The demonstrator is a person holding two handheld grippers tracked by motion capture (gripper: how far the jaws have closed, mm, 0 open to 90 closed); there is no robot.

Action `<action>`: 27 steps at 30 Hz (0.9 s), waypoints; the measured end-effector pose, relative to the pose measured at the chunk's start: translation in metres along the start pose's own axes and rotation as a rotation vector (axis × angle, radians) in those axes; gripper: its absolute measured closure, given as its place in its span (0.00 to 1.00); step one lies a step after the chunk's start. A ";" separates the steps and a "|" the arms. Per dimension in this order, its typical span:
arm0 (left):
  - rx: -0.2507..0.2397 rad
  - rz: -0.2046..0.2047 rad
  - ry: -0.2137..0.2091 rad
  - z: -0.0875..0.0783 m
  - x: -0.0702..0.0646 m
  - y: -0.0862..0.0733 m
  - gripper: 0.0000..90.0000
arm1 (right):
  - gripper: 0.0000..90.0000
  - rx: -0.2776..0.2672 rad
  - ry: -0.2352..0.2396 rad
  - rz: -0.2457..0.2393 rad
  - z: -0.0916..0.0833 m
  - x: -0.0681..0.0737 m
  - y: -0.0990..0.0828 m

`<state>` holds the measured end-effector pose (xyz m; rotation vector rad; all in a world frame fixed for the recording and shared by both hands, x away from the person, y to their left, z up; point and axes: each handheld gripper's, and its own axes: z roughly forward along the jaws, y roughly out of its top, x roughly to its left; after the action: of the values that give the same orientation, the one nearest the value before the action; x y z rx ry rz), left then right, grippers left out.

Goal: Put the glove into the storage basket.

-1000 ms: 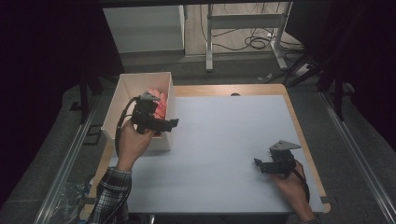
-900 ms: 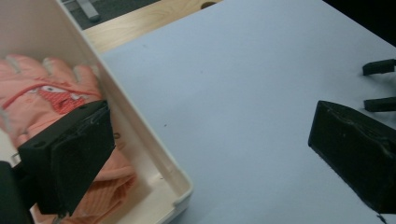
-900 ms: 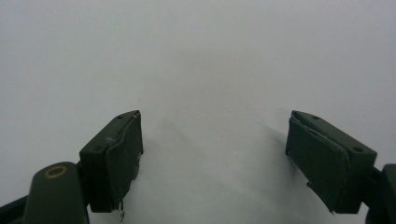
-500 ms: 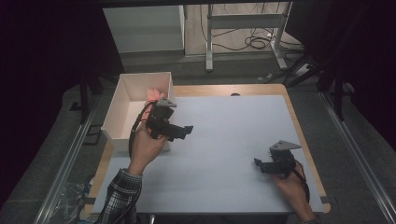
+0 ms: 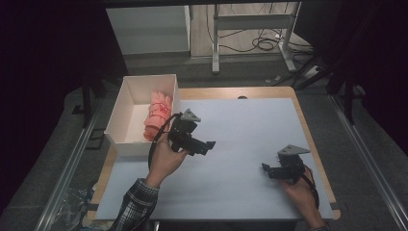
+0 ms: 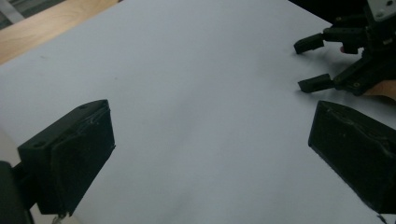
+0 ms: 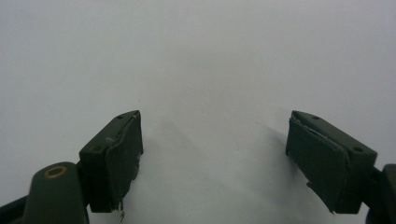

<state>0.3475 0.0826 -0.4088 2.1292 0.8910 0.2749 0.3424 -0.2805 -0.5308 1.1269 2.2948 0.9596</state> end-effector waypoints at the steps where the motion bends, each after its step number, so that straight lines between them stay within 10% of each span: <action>1: 0.002 0.003 -0.008 0.003 -0.002 -0.001 0.01 | 0.21 0.001 0.000 0.001 0.000 0.000 0.000; 27: 0.053 0.006 -0.099 0.052 -0.018 -0.063 0.01 | 0.21 0.001 0.000 0.000 0.000 0.000 0.000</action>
<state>0.3269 0.0673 -0.4887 2.1742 0.8434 0.1495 0.3423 -0.2805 -0.5308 1.1268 2.2955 0.9588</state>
